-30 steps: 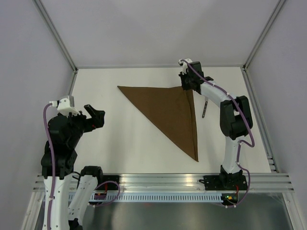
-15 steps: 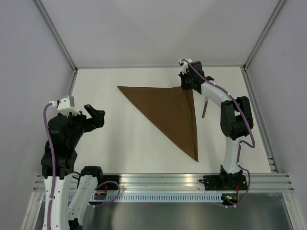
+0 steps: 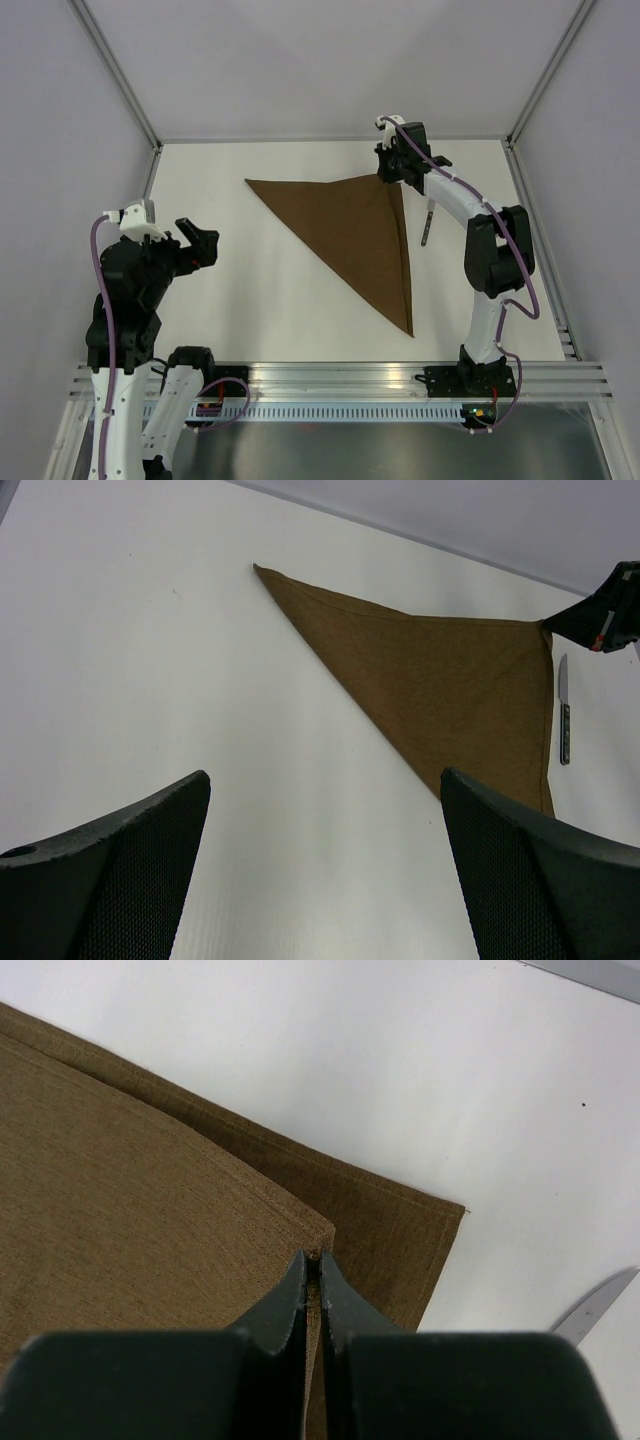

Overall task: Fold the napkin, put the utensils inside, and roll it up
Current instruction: Fold the napkin

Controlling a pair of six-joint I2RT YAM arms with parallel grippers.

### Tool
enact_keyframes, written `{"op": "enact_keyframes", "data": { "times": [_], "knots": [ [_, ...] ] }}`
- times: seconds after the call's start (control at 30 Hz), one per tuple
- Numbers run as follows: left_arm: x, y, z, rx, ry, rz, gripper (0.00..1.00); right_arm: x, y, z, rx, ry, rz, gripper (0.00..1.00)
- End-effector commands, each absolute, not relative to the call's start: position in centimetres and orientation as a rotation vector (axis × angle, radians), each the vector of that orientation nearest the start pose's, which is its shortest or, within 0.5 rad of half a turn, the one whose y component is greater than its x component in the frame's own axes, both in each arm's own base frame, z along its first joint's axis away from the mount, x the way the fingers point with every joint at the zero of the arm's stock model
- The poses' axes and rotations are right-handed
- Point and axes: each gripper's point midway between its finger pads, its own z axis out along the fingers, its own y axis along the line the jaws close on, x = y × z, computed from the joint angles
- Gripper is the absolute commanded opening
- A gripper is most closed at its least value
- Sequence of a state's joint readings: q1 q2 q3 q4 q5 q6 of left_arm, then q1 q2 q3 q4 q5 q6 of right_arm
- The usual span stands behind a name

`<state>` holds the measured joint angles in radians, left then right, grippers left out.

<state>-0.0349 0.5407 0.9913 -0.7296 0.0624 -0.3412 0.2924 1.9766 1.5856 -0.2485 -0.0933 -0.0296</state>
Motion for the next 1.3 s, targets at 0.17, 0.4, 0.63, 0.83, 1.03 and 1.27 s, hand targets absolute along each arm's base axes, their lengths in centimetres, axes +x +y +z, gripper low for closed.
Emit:
{"op": "enact_keyframes", "data": {
  "times": [0.17,0.4,0.63,0.83,1.03,1.27],
  "knots": [
    [21.7,-3.5,31.0,-0.193,1.820,-0.320,1.00,52.3,17.5,19.5,-0.379,2.067,0.283,0.01],
    [21.7,-3.5,31.2,-0.191,1.817,-0.324,1.00,52.2,17.3,19.9,-0.377,2.062,0.276,0.00],
    [21.7,-3.5,31.2,-0.191,1.816,-0.324,1.00,52.3,17.1,19.3,-0.373,2.075,0.266,0.00],
    [21.8,-3.5,30.9,-0.193,1.823,-0.319,1.00,52.5,16.8,18.5,-0.371,2.086,0.248,0.01],
    [21.8,-3.5,30.5,-0.196,1.832,-0.322,1.00,53.0,16.3,17.0,-0.365,2.109,0.223,0.00],
    [22.0,-3.5,30.0,-0.197,1.837,-0.322,1.00,53.9,15.7,14.4,-0.358,2.146,0.183,0.00]
  ]
}}
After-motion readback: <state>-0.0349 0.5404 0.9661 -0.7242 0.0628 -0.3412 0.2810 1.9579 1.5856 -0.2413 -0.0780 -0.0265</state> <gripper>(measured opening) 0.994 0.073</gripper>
